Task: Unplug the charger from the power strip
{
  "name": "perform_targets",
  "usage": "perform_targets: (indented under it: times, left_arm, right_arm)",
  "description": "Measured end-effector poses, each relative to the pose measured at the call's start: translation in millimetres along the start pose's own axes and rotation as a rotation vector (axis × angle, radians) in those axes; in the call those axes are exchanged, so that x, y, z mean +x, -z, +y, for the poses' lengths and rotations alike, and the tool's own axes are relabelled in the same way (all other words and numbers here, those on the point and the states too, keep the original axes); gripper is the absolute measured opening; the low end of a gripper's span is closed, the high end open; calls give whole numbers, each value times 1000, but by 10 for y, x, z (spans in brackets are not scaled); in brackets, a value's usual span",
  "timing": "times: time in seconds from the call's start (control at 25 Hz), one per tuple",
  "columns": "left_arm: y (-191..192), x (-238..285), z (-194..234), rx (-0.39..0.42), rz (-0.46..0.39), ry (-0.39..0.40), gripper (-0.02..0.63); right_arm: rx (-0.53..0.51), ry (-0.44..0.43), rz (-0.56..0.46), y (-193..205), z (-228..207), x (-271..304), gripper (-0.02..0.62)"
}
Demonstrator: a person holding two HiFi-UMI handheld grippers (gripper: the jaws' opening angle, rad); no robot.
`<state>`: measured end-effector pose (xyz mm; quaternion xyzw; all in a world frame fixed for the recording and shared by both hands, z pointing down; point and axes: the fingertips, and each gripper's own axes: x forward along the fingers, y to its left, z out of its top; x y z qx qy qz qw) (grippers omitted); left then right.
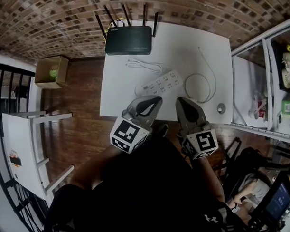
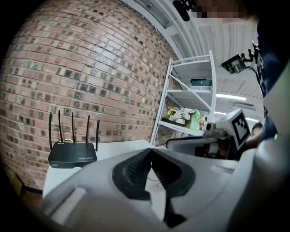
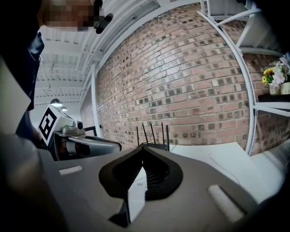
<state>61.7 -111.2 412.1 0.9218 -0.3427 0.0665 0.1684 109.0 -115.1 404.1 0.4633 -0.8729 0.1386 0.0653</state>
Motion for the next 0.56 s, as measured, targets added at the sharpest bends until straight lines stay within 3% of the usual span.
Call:
perform_targets:
  times: [0.56]
  left_arm:
    - [21, 7, 13, 0, 13, 7, 5]
  right_arm:
    - [9, 8, -8, 8, -20, 23, 11]
